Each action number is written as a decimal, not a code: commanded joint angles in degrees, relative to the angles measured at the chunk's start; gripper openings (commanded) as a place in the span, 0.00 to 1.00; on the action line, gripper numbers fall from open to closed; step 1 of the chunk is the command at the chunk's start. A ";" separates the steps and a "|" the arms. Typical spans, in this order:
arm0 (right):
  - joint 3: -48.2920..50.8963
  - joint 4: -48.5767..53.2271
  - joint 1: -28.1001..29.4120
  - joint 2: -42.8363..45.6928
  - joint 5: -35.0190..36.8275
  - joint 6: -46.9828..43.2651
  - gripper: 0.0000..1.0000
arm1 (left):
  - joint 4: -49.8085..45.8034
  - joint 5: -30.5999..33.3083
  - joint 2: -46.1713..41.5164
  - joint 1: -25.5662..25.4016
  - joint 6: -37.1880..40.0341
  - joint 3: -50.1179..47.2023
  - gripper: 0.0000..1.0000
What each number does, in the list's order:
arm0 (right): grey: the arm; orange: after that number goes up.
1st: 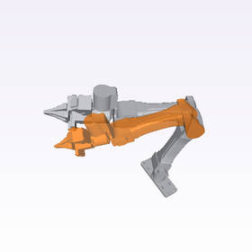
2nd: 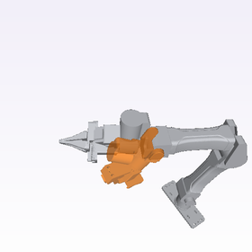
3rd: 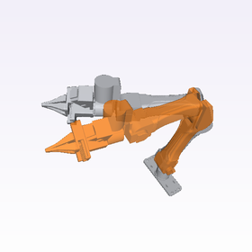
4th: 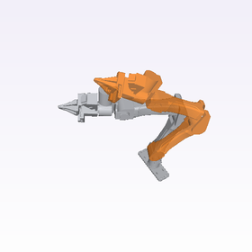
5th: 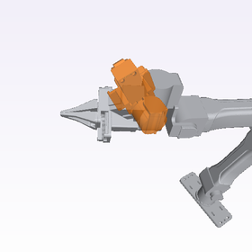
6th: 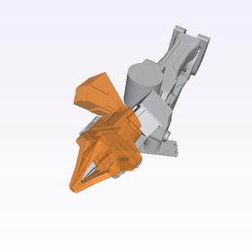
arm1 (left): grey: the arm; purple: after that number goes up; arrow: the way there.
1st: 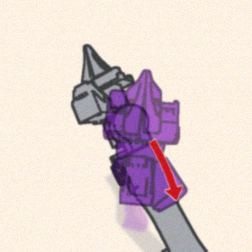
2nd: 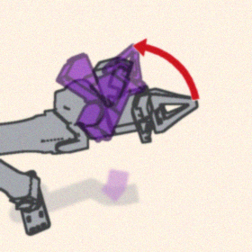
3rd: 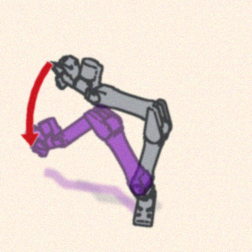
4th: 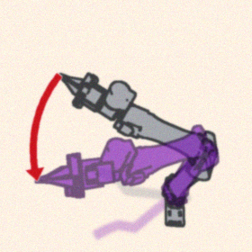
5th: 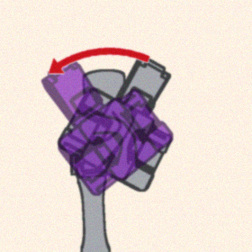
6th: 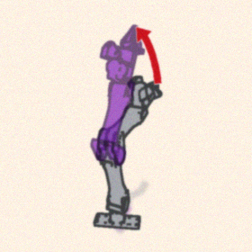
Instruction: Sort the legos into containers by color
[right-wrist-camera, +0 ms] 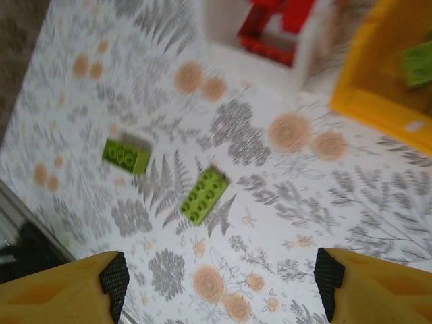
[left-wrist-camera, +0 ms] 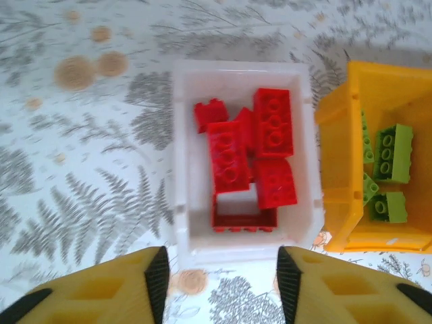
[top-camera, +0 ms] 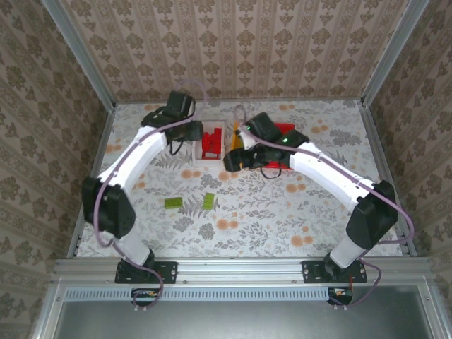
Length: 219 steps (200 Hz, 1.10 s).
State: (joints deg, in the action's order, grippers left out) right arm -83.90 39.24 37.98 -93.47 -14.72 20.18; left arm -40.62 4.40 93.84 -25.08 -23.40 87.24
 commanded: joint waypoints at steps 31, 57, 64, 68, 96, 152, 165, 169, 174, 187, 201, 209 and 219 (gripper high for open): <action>0.89 -0.88 12.91 -10.78 9.80 -1.43 0.78 | -3.11 2.20 -24.18 0.60 -7.49 -23.30 0.57; -1.82 0.68 14.83 -16.15 11.29 10.39 0.77 | -2.30 -0.46 -38.77 0.14 -9.29 -33.94 0.61; -2.91 1.65 15.20 -17.53 11.71 12.89 0.77 | -2.22 -1.04 -42.69 -0.01 -9.85 -36.38 0.61; -3.63 2.31 15.46 -18.45 12.21 14.41 0.77 | -2.31 -1.22 -45.03 -0.05 -10.13 -37.62 0.61; -8.40 5.29 16.79 -23.55 13.36 22.92 0.76 | -5.57 -1.48 -56.25 -0.18 -11.27 -42.33 0.62; -22.84 15.08 19.41 -35.42 18.40 34.47 0.75 | -9.13 -5.54 -60.08 -0.23 -6.78 -41.46 0.62; -25.37 16.48 19.42 -37.70 19.14 35.30 0.74 | -8.74 -6.82 -60.84 -0.23 -5.71 -41.29 0.62; -26.25 17.17 19.42 -38.33 19.47 35.63 0.73 | -8.64 -7.12 -61.11 -0.25 -5.45 -41.30 0.62; -27.34 18.20 19.42 -39.23 20.06 36.07 0.72 | -8.62 -7.31 -61.45 -0.27 -5.07 -41.19 0.63; -30.54 21.47 19.45 -41.48 21.33 37.32 0.71 | -8.93 -7.78 -62.30 -0.35 -4.33 -40.96 0.63; -33.25 23.56 19.47 -43.40 21.92 38.21 0.69 | -9.29 -8.29 -62.89 -0.32 -3.80 -40.53 0.63; -33.86 23.83 19.48 -44.07 22.03 38.63 0.67 | -9.58 -8.69 -63.20 -0.36 -3.57 -40.31 0.63; -34.60 24.42 19.46 -44.72 22.42 39.24 0.65 | -9.88 -8.98 -63.55 -0.40 -3.25 -40.05 0.63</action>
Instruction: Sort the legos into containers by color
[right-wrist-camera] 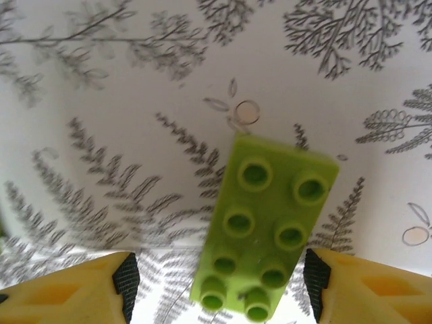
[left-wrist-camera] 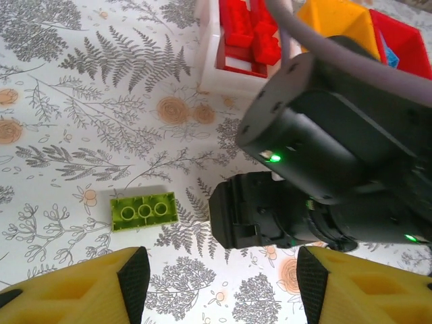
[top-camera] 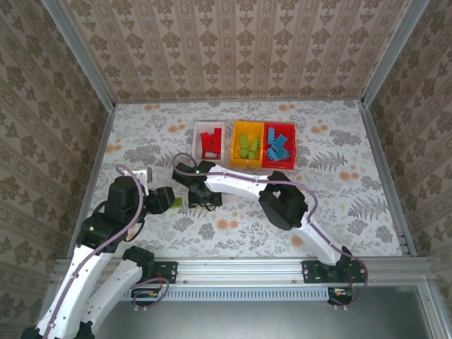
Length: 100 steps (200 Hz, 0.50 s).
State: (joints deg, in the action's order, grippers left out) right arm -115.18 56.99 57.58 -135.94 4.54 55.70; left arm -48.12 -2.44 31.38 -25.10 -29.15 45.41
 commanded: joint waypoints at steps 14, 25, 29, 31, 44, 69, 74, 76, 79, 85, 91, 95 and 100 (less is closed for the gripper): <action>-4.04 6.58 -0.27 -3.13 3.24 4.08 0.62 | -2.92 -2.20 -1.49 -0.31 2.84 2.20 0.63; -4.26 5.94 -0.34 -3.83 2.94 4.16 0.58 | -3.03 -2.22 -1.64 -0.30 3.34 2.46 0.63; -4.31 5.59 -0.40 -4.01 2.77 4.23 0.56 | -3.12 -2.21 -1.64 -0.36 3.46 2.50 0.63; -4.35 5.48 -0.44 -4.17 2.72 4.22 0.55 | -3.10 -2.22 -1.62 -0.31 3.54 2.56 0.63; -4.42 4.85 -0.65 -4.42 2.82 4.07 0.49 | -3.07 -1.98 -1.53 -0.39 3.79 2.83 0.62; -4.36 3.98 -0.89 -3.67 3.94 2.60 0.38 | -2.41 -2.21 -1.32 -0.32 4.06 3.05 0.63; -4.29 3.77 -0.89 -3.15 4.18 2.18 0.36 | -2.27 -2.23 -1.15 -0.36 4.18 3.01 0.62; -4.21 3.70 -0.89 -2.94 4.34 2.01 0.35 | -2.12 -2.27 -1.08 -0.36 4.16 2.95 0.63; -4.06 3.48 -0.88 -2.48 4.61 1.77 0.34 | -2.01 -2.37 -0.97 -0.34 4.18 2.96 0.62; -3.66 2.99 -0.89 -1.44 5.13 1.13 0.32 | -1.61 -2.48 -0.73 -0.31 4.16 3.03 0.63; -3.25 2.50 -0.85 -0.12 5.79 0.48 0.31 | -1.03 -2.78 -0.38 -0.34 4.17 3.09 0.63; -2.98 2.35 -0.87 0.74 6.35 0.01 0.30 | -0.68 -2.95 -0.13 -0.36 4.18 3.11 0.62; -2.85 2.42 -0.89 1.88 7.17 -0.66 0.30 | -0.14 -3.27 0.38 -0.37 4.14 3.15 0.62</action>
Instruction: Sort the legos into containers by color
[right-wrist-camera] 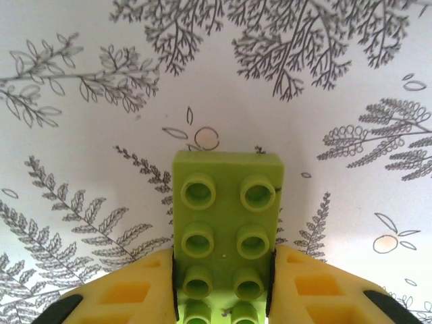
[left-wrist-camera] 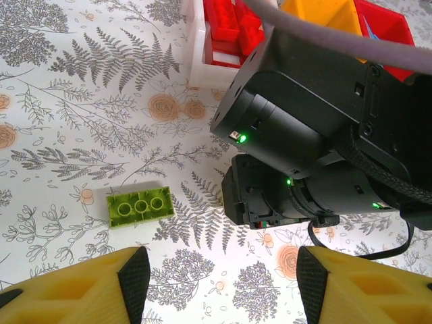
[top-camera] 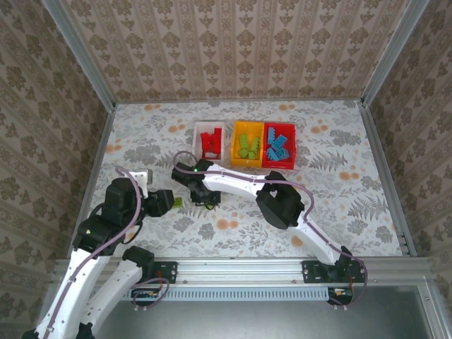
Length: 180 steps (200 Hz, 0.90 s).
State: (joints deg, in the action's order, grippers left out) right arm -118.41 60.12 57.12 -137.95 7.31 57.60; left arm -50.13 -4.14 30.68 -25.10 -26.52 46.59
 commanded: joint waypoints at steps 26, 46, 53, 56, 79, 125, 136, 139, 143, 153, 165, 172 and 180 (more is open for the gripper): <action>1.28 0.64 -2.00 10.66 7.41 -5.99 0.27 | 6.04 -4.94 5.15 -0.35 1.47 3.33 0.63; 4.92 -0.43 -5.27 16.10 7.88 -8.54 0.27 | 10.31 -7.43 9.81 -0.59 1.27 5.35 0.62; 6.19 -1.09 -6.84 17.75 7.81 -9.65 0.27 | 11.71 -7.96 11.64 -0.65 1.22 6.15 0.62; 6.66 -1.32 -7.54 18.27 7.81 -10.24 0.27 | 12.33 -8.13 12.45 -0.73 1.22 6.54 0.62; 8.98 -3.64 -13.31 20.52 6.72 -14.53 0.26 | 16.38 -8.09 18.67 -3.23 1.66 9.81 0.62; 1.81 -7.50 -24.62 13.44 -2.77 -22.59 0.27 | 22.40 -5.19 30.50 -8.77 2.91 15.82 0.62; -1.85 -6.65 -26.54 9.86 -5.92 -23.48 0.28 | 23.32 -4.16 32.70 -10.00 3.19 17.02 0.62; -2.90 -6.34 -27.08 8.87 -6.63 -23.64 0.28 | 23.57 -3.86 33.25 -10.27 3.17 17.25 0.62; -4.49 -5.68 -27.69 7.51 -7.30 -23.72 0.29 | 23.89 -3.63 33.93 -10.66 3.31 17.51 0.62; -8.05 -4.33 -29.03 4.40 -8.99 -24.06 0.30 | 24.61 -2.90 35.30 -11.39 3.21 18.09 0.63; -12.07 -2.92 -30.32 0.94 -10.40 -24.51 0.32 | 24.99 -2.18 36.94 -12.32 3.09 18.67 0.62; -14.03 -2.09 -30.81 -0.46 -10.82 -24.72 0.33 | 25.16 -1.61 37.76 -12.78 3.01 18.87 0.62; -15.73 -1.40 -31.29 -1.61 -11.45 -24.86 0.36 | 25.07 -0.98 38.49 -13.25 2.75 19.17 0.62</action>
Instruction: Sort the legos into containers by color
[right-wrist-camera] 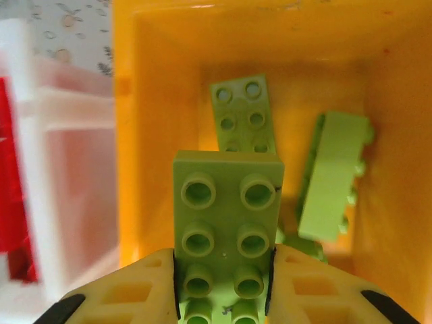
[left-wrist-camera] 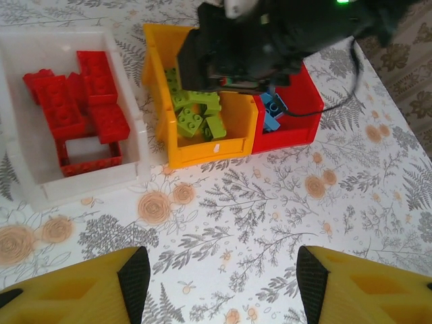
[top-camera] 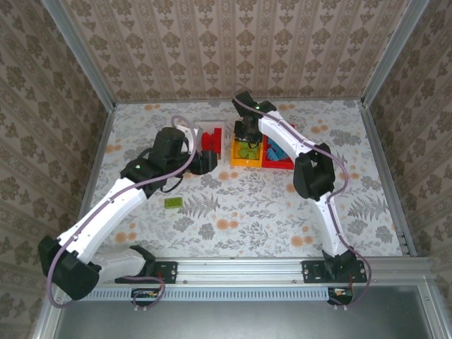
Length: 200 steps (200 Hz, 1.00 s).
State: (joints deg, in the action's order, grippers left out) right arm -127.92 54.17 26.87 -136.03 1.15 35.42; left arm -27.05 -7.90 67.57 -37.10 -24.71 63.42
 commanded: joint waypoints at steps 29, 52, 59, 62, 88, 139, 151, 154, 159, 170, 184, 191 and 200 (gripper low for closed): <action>-9.60 6.75 -1.81 -5.22 -6.51 -3.38 0.51 | 1.83 4.64 2.45 -1.92 -0.93 2.12 0.62; -9.55 8.00 -1.82 -3.48 -5.55 -4.34 0.57 | -0.22 7.54 2.20 -1.84 -3.08 1.86 0.63; -9.34 8.30 -1.82 -2.56 -5.24 -4.67 0.58 | -0.86 7.86 2.04 -1.68 -3.73 1.73 0.62; -9.13 8.38 -1.78 -2.11 -5.03 -4.80 0.58 | -1.27 8.02 1.96 -1.66 -4.19 1.71 0.62; -4.22 5.99 -1.11 4.89 -3.12 -7.38 0.60 | -10.08 11.92 1.94 0.47 -13.90 1.97 0.63; 39.50 -31.90 5.93 34.73 -15.12 -21.30 0.63 | -18.48 9.89 0.85 9.91 -37.45 -4.89 0.64; 49.86 -41.02 8.61 40.86 -18.03 -24.35 0.66 | -18.70 11.23 0.29 10.54 -43.33 -6.88 0.65; 51.96 -42.76 9.39 42.25 -18.18 -24.96 0.68 | -18.73 11.32 0.33 10.61 -44.91 -7.27 0.65; 55.51 -45.27 10.57 44.27 -18.40 -26.06 0.70 | -18.59 11.25 0.49 12.15 -47.30 -8.10 0.65; 61.42 -49.38 12.56 47.89 -19.79 -27.89 0.73 | -17.88 9.70 1.38 13.72 -52.81 -9.82 0.66; 67.17 -52.82 14.24 51.37 -22.29 -28.86 0.74 | -16.46 7.62 3.19 15.32 -59.01 -11.63 0.69; 69.44 -54.19 14.63 52.76 -24.10 -29.16 0.75 | -15.54 6.95 4.15 15.89 -61.73 -12.36 0.70; 71.57 -54.88 15.22 54.10 -25.38 -29.58 0.76 | -14.68 6.52 5.27 16.22 -65.27 -13.16 0.73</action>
State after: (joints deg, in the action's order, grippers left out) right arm -64.03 10.92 39.66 -86.15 -16.67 11.38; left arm -42.92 0.71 70.17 -22.87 -73.06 53.01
